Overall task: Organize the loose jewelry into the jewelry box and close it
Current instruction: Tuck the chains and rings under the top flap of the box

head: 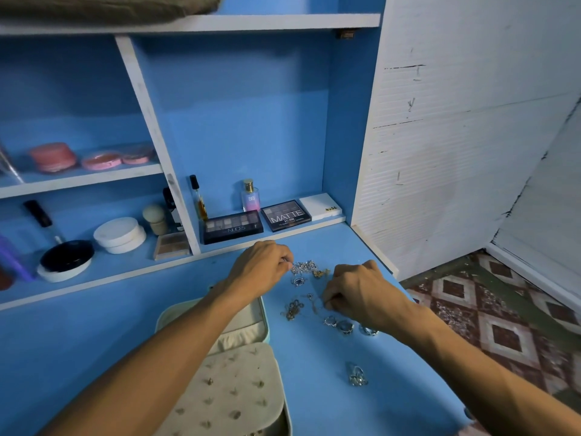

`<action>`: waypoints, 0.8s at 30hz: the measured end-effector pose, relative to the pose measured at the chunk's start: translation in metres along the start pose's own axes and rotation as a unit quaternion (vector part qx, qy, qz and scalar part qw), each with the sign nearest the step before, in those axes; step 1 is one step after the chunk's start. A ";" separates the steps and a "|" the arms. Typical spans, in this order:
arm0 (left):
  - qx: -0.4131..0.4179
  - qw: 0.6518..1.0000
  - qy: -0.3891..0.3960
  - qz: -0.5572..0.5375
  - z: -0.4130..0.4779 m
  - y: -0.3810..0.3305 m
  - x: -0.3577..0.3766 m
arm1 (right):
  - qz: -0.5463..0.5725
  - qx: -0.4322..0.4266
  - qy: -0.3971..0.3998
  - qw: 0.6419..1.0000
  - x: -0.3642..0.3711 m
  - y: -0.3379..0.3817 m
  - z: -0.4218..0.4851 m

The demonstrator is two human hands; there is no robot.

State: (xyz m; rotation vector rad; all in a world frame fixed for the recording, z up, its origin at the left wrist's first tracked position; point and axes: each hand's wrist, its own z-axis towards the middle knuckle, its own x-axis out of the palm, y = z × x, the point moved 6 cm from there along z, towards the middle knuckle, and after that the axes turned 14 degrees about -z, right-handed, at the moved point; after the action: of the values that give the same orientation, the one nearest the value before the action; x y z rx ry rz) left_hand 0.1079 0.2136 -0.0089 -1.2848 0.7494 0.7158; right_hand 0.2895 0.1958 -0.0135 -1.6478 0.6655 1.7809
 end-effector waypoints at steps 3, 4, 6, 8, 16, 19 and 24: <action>0.005 1.000 0.001 -0.004 0.004 0.001 0.005 | -0.049 -0.020 -0.027 0.998 0.006 0.003 0.000; 0.010 1.000 0.003 -0.002 0.005 0.001 0.009 | -0.067 -0.026 -0.038 0.997 0.007 0.003 -0.002; 0.016 1.000 0.006 0.007 0.005 0.000 0.013 | -0.100 -0.032 -0.043 0.994 0.008 0.005 -0.003; 0.021 1.000 -0.005 0.006 0.005 0.001 0.013 | -0.121 -0.036 -0.038 0.991 0.009 0.006 -0.002; 0.025 0.999 -0.013 0.016 0.001 0.005 0.009 | -0.008 0.006 -0.004 1.000 -0.001 -0.008 0.005; -0.004 1.000 -0.025 0.014 0.008 0.010 0.002 | 0.100 0.032 -0.014 0.994 -0.010 -0.020 0.007; -0.011 0.999 -0.010 0.039 0.012 0.006 0.005 | 0.199 0.059 -0.025 0.978 -0.028 -0.028 0.007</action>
State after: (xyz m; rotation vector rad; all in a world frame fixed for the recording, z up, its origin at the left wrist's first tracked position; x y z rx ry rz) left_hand 0.1066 0.2268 -0.0149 -1.2722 0.7803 0.8010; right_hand 0.3064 0.2170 0.0164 -1.4571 1.1177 2.0027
